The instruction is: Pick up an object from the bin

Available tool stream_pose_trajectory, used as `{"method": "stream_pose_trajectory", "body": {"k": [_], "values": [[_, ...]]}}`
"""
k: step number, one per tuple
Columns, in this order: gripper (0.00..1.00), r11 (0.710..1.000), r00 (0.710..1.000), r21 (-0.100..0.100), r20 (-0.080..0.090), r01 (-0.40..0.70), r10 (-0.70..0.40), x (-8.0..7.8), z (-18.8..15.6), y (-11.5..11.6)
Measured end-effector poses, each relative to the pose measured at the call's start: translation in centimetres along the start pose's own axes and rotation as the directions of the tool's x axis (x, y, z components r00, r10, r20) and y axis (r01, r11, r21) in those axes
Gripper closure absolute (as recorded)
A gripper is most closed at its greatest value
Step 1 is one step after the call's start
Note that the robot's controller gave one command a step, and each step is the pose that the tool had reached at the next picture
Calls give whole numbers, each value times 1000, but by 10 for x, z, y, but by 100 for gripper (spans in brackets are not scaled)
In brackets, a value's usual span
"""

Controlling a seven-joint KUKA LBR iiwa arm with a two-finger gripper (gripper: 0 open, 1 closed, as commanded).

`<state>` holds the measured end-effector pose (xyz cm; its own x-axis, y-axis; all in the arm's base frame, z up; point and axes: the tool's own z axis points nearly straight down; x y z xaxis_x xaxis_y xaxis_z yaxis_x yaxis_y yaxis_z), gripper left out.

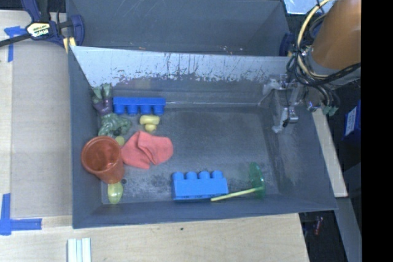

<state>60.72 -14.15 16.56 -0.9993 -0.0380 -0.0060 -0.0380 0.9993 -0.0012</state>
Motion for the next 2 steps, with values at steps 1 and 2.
{"method": "stream_pose_trajectory", "body": {"k": [1, 2], "values": [[0, 996, 996, 0, 2, 90, -90, 1, 39, 51], [0, 998, 998, 0, 4, 60, -60, -3, 56, 84]]}}
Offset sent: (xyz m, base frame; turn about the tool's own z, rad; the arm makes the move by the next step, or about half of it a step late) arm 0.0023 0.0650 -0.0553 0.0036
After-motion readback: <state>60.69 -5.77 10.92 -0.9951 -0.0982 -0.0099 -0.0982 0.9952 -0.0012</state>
